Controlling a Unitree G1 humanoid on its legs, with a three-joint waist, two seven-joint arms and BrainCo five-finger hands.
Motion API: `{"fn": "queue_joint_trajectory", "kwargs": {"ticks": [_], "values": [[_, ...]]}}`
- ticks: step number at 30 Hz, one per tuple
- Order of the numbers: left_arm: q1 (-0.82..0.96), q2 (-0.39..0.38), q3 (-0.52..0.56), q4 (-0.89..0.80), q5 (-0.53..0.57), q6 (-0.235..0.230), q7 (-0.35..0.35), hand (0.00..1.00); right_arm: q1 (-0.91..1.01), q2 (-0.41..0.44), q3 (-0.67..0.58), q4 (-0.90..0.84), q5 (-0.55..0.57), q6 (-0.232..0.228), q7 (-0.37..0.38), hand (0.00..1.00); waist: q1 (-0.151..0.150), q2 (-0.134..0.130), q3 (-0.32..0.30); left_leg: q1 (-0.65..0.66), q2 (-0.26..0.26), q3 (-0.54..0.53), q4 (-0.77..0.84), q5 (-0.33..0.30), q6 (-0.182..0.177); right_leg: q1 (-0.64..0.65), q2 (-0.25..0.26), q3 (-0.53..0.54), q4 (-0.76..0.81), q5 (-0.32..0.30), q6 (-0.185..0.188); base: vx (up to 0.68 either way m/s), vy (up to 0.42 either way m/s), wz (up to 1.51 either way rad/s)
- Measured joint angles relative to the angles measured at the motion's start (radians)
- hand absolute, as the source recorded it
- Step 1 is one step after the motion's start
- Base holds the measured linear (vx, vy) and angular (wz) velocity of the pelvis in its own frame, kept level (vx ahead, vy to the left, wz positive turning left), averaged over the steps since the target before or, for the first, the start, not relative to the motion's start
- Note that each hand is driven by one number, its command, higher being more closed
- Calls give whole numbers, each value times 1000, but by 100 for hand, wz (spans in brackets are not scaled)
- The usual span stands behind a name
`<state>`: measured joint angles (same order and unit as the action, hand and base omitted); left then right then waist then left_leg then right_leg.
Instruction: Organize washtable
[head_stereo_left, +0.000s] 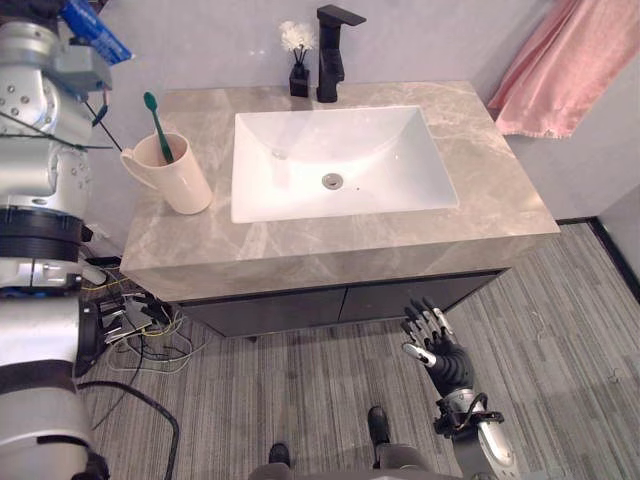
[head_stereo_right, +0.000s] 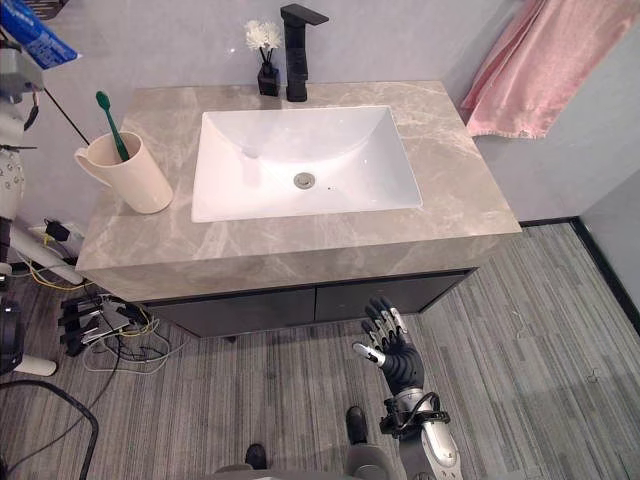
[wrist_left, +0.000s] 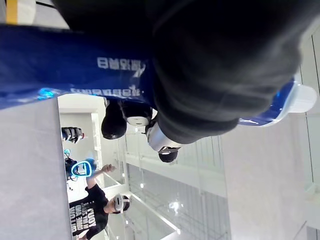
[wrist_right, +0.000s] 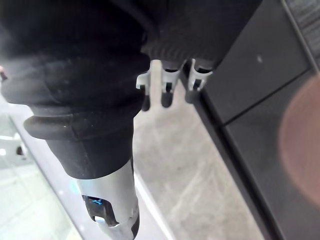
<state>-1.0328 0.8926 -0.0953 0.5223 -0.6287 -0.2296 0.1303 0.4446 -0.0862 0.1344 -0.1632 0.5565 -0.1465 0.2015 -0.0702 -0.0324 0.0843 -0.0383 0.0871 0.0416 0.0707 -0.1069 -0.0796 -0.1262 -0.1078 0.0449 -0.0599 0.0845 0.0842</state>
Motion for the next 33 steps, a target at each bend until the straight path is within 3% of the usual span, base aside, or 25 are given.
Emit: {"fn": "queue_joint_trajectory", "kwargs": {"ticks": [5, 18, 33], "values": [[83, 0, 4, 3, 14, 8, -1, 100, 30, -1, -1, 0, 0, 0, 1, 0, -6, 12, -25, -9, 1, -7, 2, -1, 0, 0, 1, -4, -13, 3, -2, 0, 0, 0], [209, -1, 38, 30, 15, 27, -38, 100, 56, -1, 1, 2, -18, 2, 2, 0, -3, 12, -42, -25, 2, -8, 8, -6, -3, -3, 2, 0, -37, 34, -5, -48, -3, 0], [229, -11, 38, 28, 12, 28, -41, 100, 55, -1, 3, 22, -18, 3, 1, 0, -7, 11, -52, -36, 1, 5, 14, -5, -3, -19, 2, 12, -37, 42, -1, -16, -4, -2]]}}
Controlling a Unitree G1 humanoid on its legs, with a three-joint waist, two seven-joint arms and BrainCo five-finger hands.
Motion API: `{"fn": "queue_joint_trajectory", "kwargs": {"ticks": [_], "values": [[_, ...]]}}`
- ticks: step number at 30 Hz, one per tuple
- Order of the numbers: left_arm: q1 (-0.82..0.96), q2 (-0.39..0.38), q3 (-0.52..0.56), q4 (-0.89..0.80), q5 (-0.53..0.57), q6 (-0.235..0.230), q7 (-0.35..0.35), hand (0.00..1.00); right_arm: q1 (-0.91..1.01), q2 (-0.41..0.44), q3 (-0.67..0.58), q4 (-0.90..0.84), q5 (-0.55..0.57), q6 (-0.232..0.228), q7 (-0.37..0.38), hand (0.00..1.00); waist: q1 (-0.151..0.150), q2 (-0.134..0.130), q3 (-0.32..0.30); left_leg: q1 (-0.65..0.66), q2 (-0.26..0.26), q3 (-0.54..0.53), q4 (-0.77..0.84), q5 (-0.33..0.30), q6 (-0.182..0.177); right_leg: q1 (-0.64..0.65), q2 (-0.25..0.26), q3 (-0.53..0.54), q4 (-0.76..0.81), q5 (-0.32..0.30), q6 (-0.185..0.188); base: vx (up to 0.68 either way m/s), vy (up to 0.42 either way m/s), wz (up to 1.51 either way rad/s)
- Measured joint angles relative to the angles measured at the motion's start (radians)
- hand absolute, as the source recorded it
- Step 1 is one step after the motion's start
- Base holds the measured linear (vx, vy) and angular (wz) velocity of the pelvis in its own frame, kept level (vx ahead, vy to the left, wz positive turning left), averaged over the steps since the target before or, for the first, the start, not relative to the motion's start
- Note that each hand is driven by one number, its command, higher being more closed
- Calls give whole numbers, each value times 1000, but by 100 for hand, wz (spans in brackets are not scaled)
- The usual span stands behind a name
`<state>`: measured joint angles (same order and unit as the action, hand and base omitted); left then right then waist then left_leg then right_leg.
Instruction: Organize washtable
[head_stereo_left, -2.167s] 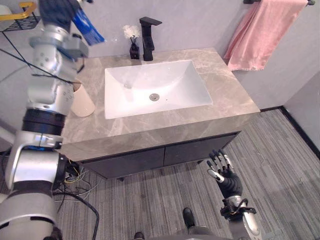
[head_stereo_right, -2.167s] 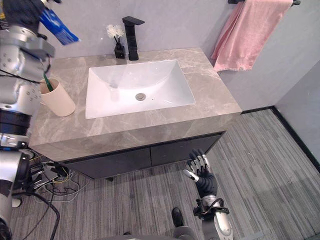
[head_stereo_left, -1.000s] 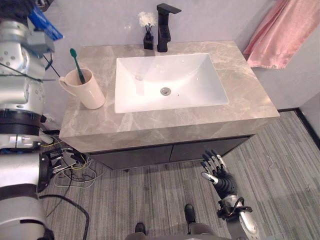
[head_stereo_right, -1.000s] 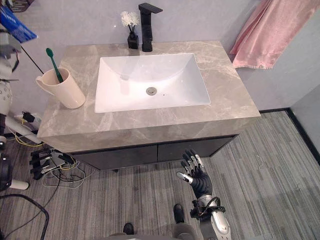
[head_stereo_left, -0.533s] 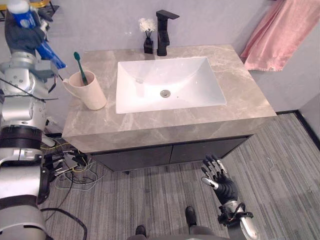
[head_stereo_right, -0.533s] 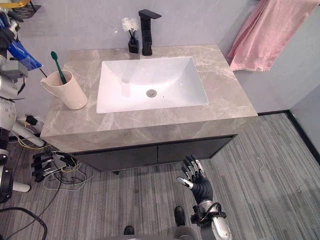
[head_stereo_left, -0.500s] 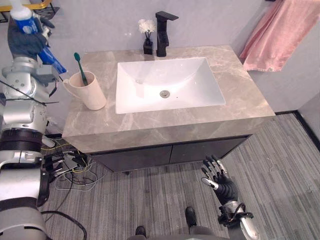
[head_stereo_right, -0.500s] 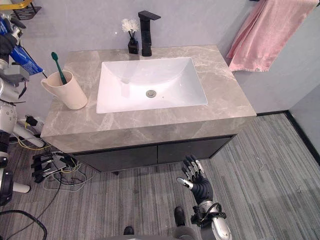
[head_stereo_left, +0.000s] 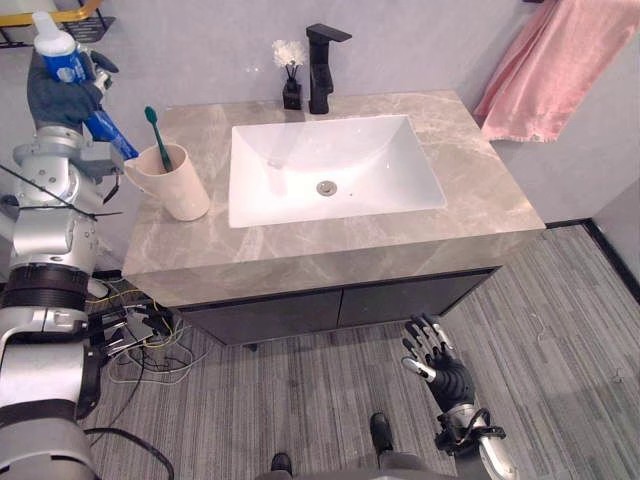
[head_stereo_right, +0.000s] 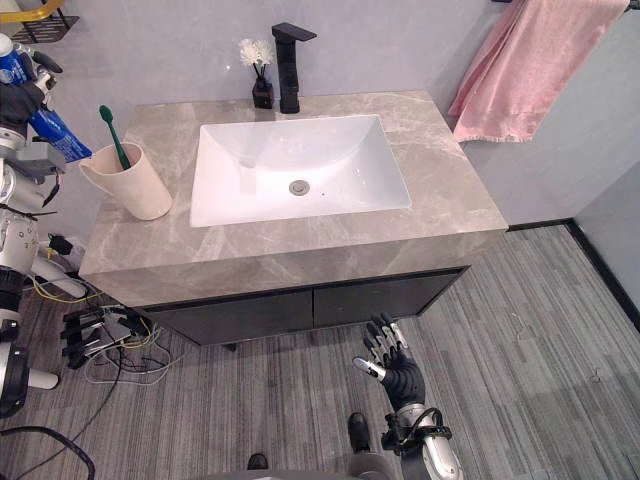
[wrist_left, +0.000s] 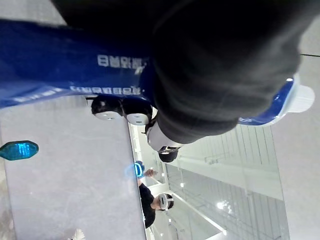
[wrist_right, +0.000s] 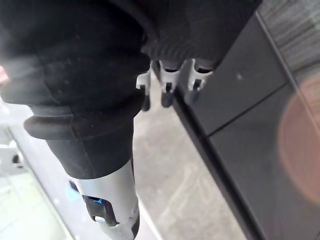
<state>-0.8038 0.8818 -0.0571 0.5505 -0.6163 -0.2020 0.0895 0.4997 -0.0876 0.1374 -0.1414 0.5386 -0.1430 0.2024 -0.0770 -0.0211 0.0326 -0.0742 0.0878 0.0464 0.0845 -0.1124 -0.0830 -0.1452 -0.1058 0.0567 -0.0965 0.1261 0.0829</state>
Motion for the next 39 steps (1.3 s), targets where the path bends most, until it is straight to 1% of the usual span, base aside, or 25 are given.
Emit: {"fn": "queue_joint_trajectory", "kwargs": {"ticks": [5, 8, 13, 18, 29, 35, 39], "values": [[-3, -6, 0, 0, -4, 0, 2, 100, 0, 0, 2, 0, 0, 0, -2, 0, -5, 0, 0, 0, 0, 7, 0, 0, 0, -3, 0, 5, 0, 3, -2, -17, -4, -2], [-11, -6, -2, 0, -11, 0, 2, 100, 0, 0, 5, 0, 0, 0, -2, 0, -15, 0, 0, 0, 0, 8, 0, 0, 0, -4, 0, 6, 0, 4, -3, -11, -3, -1], [-70, -19, -14, -2, -27, -1, 1, 100, -3, -3, 36, 0, 0, 0, -2, 0, -18, 0, 0, -10, 0, 15, 1, 0, 0, -21, 1, 21, -1, 13, -4, -31, -7, -8], [-90, -59, -22, -4, -43, -2, -1, 100, -2, -4, 38, 0, 0, 0, -2, 0, -21, 0, 0, -8, 0, 20, 1, 0, 0, -22, 1, 26, -1, 15, -2, -10, -5, -3], [-91, -60, -28, -4, -56, -1, -1, 100, -2, -5, 38, 0, 0, 1, -2, 0, -21, -3, 2, -17, 0, 34, 1, 0, 0, -35, 2, 33, -1, 18, -3, -1, -1, 0], [-92, -60, -29, -4, -77, -1, -1, 100, -2, -5, 38, 0, -1, 1, -2, 0, -21, -16, 10, -16, 0, 36, 1, 0, 0, -36, 2, 33, -2, 19, -3, 0, 0, 0], [-93, -60, -29, -4, -77, -1, -1, 100, -2, -5, 38, 0, -1, 1, -2, 0, -21, -17, 10, -17, 0, 35, 1, 0, 0, -36, 2, 32, -2, 19, -3, 0, 0, 0]]}}
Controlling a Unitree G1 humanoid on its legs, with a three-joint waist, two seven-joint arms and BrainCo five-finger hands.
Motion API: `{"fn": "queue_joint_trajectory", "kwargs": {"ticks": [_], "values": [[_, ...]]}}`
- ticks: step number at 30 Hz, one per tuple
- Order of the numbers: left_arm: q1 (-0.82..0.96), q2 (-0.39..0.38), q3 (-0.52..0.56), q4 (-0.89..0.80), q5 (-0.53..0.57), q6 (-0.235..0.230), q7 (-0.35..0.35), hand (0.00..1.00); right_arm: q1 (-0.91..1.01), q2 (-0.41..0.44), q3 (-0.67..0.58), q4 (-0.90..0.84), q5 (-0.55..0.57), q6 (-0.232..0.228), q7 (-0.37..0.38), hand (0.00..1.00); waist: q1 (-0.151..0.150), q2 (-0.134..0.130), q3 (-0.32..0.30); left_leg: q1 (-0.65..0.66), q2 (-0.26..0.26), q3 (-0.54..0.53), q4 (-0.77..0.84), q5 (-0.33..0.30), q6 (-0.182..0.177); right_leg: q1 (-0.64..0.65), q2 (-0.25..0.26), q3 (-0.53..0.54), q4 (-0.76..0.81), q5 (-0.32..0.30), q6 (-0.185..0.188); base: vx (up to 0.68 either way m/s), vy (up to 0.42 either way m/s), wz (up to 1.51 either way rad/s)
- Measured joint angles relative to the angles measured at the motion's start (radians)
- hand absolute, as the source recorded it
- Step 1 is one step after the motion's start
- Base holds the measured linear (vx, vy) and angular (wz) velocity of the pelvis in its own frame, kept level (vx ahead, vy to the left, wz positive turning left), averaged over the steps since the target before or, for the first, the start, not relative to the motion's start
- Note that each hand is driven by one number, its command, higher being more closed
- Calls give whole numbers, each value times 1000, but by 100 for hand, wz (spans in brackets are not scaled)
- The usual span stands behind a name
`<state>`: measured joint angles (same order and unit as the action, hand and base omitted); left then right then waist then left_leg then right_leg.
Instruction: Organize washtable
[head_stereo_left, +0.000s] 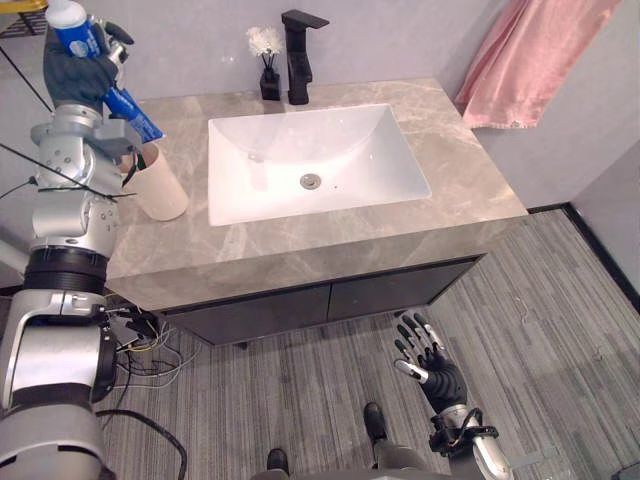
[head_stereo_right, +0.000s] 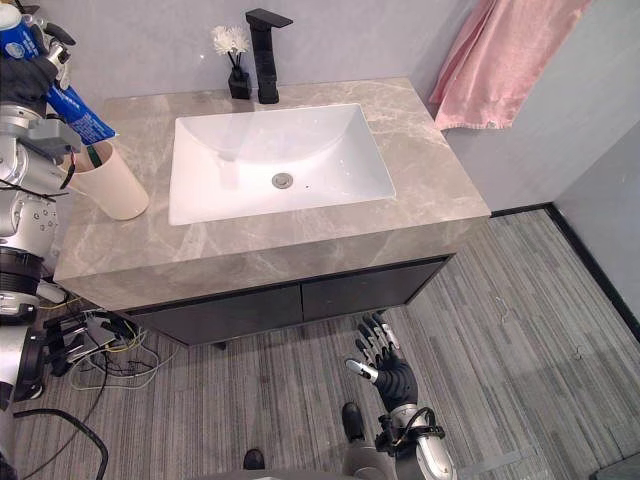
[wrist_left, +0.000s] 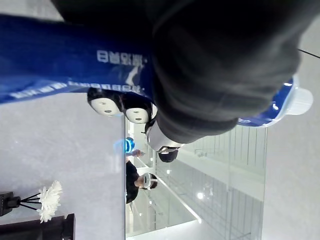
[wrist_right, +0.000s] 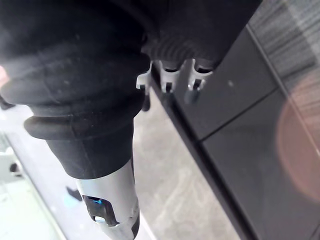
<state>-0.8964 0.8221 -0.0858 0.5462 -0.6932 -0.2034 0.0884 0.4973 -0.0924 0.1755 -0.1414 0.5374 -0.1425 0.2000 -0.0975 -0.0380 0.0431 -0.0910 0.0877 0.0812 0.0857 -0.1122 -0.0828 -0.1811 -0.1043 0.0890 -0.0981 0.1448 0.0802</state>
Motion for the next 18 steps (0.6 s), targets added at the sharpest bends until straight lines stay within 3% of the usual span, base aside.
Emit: {"fn": "queue_joint_trajectory", "kwargs": {"ticks": [18], "values": [[-40, -2, 0, 0, -1, 0, 0, 100, 1, -5, 0, 0, 0, 2, 0, 0, 1, -7, 24, -1, 0, -4, 0, 0, 0, 2, -1, -4, 0, 0, 0, 0, 0, 0]]}}
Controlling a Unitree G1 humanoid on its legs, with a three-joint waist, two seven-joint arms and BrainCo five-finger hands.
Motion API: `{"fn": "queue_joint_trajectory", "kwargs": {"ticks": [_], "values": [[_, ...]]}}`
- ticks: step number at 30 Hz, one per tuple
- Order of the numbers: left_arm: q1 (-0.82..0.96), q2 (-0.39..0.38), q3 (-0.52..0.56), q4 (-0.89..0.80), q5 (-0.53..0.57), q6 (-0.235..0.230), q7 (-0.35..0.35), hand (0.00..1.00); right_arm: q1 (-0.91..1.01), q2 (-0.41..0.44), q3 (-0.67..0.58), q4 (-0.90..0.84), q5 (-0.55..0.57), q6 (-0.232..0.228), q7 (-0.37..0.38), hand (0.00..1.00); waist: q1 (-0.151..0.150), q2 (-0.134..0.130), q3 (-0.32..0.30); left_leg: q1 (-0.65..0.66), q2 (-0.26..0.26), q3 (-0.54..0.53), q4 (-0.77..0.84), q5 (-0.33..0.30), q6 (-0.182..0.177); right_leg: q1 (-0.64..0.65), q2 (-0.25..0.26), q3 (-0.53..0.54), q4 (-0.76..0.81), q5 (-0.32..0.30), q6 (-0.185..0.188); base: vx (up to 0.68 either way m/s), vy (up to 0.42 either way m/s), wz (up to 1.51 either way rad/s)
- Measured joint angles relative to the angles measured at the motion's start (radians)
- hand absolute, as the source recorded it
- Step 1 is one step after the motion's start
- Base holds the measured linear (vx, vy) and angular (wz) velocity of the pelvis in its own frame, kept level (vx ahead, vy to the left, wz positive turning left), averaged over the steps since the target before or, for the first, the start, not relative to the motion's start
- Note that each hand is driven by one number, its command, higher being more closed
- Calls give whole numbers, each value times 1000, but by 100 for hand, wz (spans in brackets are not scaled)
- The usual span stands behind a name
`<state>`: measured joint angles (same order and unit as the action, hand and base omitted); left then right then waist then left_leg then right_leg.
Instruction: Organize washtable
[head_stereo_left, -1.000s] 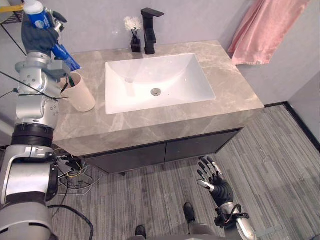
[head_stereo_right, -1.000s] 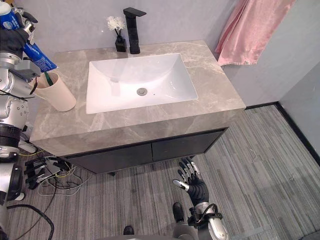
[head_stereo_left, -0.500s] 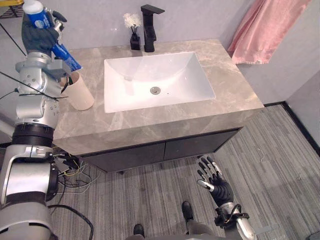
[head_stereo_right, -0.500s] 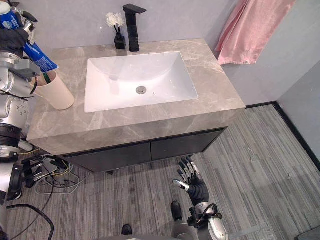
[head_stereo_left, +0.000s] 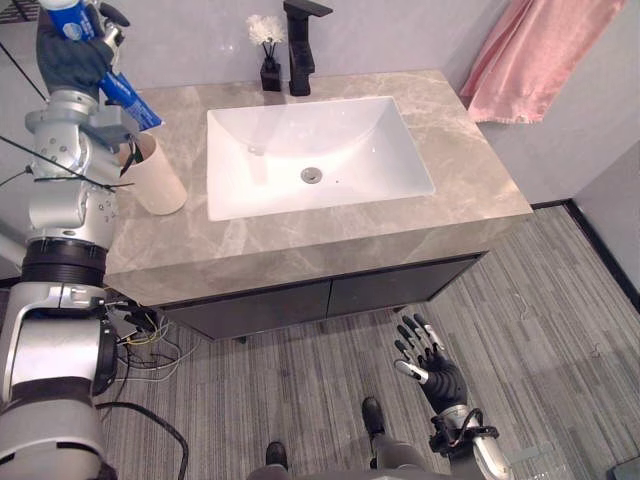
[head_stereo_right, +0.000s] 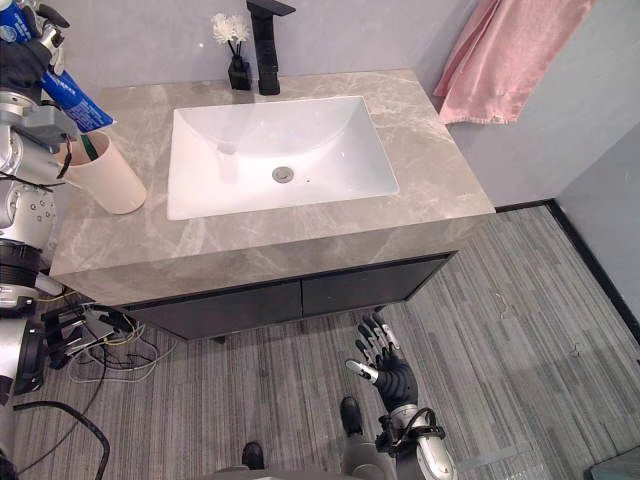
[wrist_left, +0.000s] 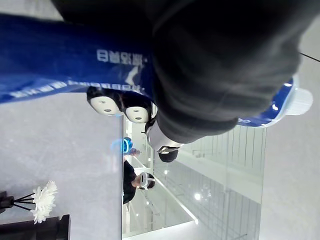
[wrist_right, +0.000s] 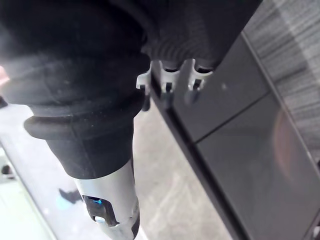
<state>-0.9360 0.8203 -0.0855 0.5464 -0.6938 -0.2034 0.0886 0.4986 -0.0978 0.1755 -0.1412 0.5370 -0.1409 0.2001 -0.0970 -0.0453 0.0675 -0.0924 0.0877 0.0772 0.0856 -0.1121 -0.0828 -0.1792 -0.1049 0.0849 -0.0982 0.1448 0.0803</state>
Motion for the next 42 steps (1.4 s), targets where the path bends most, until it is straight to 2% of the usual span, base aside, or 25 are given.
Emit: {"fn": "queue_joint_trajectory", "kwargs": {"ticks": [23, 42], "values": [[54, -4, 20, 0, -5, 0, -1, 100, 1, -11, 0, 18, 0, 14, 0, 0, 5, 4, 4, 0, 0, -14, 1, 0, 0, 7, 0, -7, 0, 0, 0, 0, 0, 0], [105, -22, 49, -5, -12, 0, -1, 100, 2, -30, 1, 18, -20, 18, 1, 0, 23, 13, 9, -1, 0, -20, 2, 0, 0, 8, 0, -13, 0, 0, 0, 0, 0, 0]]}}
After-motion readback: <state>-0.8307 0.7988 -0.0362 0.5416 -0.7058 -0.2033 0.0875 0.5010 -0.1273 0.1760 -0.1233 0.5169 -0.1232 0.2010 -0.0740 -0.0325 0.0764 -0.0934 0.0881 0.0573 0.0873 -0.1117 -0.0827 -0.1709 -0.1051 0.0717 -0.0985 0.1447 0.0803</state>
